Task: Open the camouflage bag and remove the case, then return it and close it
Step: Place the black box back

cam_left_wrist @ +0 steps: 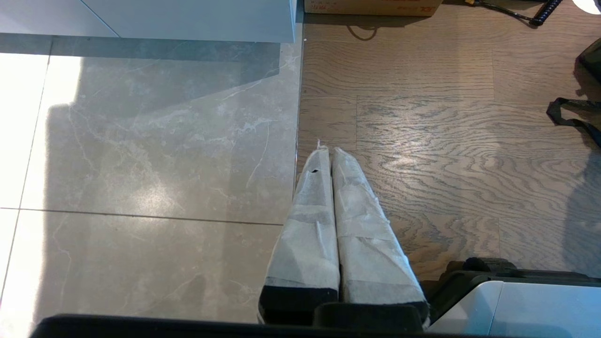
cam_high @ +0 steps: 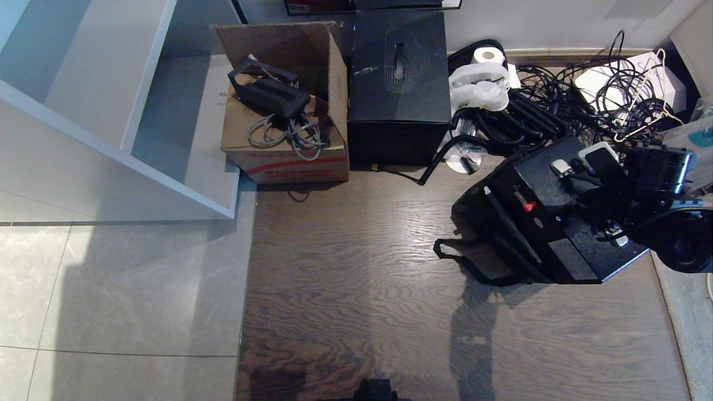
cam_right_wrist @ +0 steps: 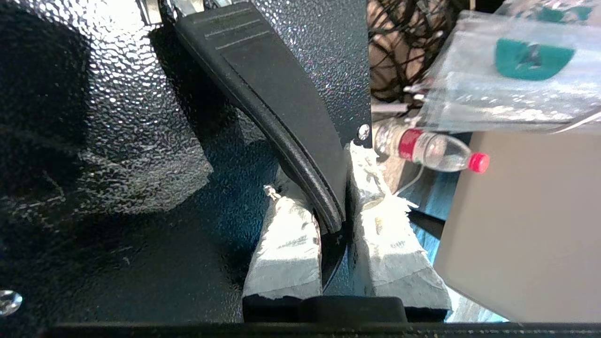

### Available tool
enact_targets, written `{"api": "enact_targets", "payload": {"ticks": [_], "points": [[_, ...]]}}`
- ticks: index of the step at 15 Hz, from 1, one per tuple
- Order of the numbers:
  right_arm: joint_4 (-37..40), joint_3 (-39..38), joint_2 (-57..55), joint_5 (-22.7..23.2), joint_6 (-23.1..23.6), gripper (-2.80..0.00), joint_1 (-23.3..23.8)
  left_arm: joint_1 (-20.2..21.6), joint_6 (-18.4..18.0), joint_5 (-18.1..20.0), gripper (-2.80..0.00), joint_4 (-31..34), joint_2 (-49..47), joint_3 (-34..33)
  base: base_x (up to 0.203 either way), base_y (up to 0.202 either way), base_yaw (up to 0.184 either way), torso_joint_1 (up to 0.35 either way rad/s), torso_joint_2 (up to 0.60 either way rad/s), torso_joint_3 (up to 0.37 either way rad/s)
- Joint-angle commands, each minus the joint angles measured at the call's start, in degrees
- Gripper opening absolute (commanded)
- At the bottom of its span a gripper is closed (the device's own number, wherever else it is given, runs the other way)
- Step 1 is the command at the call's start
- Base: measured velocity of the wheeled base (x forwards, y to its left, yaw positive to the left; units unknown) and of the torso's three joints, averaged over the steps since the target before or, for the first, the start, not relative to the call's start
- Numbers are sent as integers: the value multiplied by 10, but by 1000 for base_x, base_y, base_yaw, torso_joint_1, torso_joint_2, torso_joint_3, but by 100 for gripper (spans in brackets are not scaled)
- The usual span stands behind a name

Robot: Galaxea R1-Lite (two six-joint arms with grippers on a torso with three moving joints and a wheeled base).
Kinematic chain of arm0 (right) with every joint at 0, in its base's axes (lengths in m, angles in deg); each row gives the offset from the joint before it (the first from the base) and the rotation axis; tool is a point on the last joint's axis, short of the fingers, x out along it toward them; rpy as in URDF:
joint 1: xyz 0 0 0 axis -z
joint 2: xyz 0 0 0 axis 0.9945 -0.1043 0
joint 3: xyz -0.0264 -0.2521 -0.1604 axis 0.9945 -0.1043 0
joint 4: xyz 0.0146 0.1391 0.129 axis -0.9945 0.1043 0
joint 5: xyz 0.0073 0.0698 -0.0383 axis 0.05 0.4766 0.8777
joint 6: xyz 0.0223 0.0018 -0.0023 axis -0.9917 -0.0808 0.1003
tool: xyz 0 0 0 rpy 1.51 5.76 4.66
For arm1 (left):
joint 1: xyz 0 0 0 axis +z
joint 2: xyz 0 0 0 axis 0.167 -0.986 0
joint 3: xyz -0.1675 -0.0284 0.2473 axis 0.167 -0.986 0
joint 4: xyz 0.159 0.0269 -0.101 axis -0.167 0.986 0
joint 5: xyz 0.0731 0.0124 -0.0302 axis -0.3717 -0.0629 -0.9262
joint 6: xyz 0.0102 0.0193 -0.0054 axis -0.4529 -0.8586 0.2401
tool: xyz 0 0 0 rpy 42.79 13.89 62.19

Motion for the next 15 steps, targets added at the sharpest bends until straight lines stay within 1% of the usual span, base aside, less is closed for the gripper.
{"api": "enact_targets", "payload": {"ticks": [1, 6, 15], "points": [[-2, 4, 0, -1, 5, -280, -1, 0, 0, 0, -280, 0, 0, 0, 0, 0, 0, 0, 0, 0], [-7, -4, -9, -2, 5, -280, -1, 0, 0, 0, -280, 0, 0, 0, 0, 0, 0, 0, 0, 0], [-26, 21, -53, -2, 7, -280, -11, 0, 0, 0, -280, 0, 0, 0, 0, 0, 0, 0, 0, 0]]}}
